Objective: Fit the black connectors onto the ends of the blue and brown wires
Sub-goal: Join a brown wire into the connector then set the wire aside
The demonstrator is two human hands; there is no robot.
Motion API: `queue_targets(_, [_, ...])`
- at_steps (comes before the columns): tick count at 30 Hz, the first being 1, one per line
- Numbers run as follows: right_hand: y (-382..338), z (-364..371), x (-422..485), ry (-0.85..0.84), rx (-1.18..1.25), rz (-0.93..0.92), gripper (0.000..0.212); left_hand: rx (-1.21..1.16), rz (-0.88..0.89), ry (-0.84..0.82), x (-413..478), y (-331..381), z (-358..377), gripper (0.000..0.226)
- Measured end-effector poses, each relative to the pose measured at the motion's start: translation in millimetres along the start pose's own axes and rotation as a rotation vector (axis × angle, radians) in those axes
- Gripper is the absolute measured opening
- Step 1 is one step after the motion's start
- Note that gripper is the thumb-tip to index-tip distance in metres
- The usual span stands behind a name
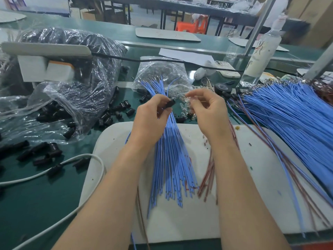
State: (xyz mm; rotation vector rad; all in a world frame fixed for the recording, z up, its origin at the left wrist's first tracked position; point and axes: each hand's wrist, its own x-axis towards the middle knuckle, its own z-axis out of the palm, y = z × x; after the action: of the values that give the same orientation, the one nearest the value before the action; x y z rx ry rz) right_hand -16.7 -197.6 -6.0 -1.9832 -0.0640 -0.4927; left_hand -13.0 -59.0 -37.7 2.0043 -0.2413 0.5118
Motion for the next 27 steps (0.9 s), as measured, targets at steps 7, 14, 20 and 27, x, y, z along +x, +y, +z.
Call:
queue_targets(7, [-6,14,-6,-0.135,-0.106,-0.027,0.014,-0.047,0.016,-0.02,-2,2,0,0.02])
queue_targets(14, [-9,13,-8,-0.112,-0.204,-0.128,0.018,0.127,0.028,0.0,0,-4,1,0.007])
queue_targets(20, [-12,13,-11,-0.147,-0.225,-0.153,0.019,0.207,0.054,0.039,-1,-3,2,0.008])
queue_targets(27, [-12,0,-5,-0.173,-0.196,-0.109,0.02,0.122,0.02,0.088,0,-4,1,0.005])
